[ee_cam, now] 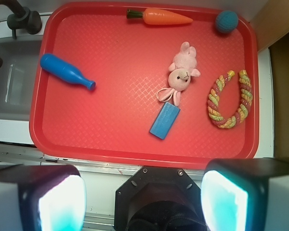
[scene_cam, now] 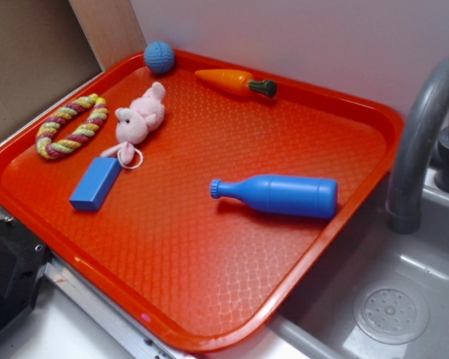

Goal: Grab the blue bottle.

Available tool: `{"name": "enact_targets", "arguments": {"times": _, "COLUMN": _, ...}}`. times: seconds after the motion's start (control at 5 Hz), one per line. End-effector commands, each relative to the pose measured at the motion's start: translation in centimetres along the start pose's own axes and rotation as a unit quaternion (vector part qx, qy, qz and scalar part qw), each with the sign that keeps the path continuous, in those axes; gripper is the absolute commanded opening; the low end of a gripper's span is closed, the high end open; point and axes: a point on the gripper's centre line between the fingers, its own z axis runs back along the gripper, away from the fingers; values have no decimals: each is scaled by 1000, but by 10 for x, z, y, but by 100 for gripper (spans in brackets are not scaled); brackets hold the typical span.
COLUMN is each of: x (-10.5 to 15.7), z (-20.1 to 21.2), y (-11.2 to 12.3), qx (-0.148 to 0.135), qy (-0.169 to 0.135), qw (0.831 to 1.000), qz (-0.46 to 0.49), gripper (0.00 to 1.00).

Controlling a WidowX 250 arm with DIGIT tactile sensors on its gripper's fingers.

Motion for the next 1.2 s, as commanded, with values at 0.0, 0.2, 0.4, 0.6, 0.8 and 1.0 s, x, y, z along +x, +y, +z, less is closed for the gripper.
{"name": "enact_targets", "arguments": {"times": 0.0, "x": 0, "z": 0, "y": 0, "qx": 0, "qy": 0, "qw": 1000, "qz": 0, "gripper": 100}}
{"name": "enact_targets", "arguments": {"times": 0.2, "x": 28, "z": -20, "y": -18, "qx": 12, "qy": -16, "qw": 992, "qz": -127, "gripper": 100}}
{"name": "enact_targets", "arguments": {"times": 0.4, "x": 52, "z": -40, "y": -34, "qx": 8, "qy": -36, "qw": 968, "qz": -250, "gripper": 100}}
{"name": "enact_targets", "arguments": {"times": 0.6, "x": 70, "z": -63, "y": -57, "qx": -16, "qy": -44, "qw": 930, "qz": -364, "gripper": 100}}
{"name": "enact_targets", "arguments": {"times": 0.8, "x": 91, "z": -94, "y": -85, "qx": -24, "qy": -33, "qw": 912, "qz": -407, "gripper": 100}}
{"name": "enact_targets", "arguments": {"times": 1.0, "x": 100, "z": -127, "y": -111, "qx": -17, "qy": -4, "qw": 903, "qz": -430, "gripper": 100}}
